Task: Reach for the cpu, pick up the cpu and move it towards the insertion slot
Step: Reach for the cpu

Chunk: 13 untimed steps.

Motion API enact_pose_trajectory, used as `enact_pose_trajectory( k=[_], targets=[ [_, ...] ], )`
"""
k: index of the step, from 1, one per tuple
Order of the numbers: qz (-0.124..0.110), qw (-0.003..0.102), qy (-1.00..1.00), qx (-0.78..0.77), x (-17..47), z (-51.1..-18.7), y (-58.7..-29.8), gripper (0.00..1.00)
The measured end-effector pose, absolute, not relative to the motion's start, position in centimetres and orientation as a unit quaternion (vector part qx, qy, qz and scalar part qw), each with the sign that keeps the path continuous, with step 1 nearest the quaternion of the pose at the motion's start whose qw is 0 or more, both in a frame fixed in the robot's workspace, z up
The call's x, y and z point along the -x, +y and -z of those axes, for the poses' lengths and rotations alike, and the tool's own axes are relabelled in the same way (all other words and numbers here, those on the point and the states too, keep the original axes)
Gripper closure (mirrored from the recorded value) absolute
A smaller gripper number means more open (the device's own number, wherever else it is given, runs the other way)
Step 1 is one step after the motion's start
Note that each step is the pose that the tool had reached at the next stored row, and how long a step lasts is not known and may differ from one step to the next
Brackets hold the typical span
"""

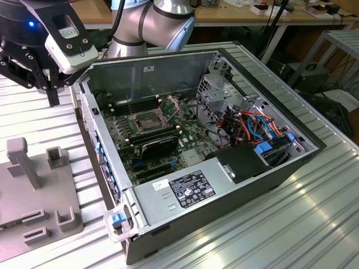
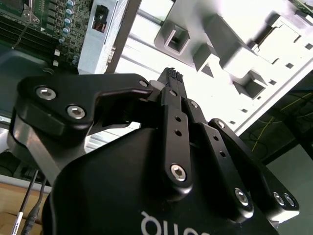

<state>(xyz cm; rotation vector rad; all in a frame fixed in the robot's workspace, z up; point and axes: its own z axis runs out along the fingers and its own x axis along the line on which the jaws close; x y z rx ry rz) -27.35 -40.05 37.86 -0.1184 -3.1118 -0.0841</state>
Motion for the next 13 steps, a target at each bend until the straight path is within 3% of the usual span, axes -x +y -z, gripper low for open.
enact_pose_trajectory(
  k=[13],
  targets=[
    [0.027, 0.004, -0.999, 0.038, 30.5, -37.8, -40.6, 0.89]
  ],
)
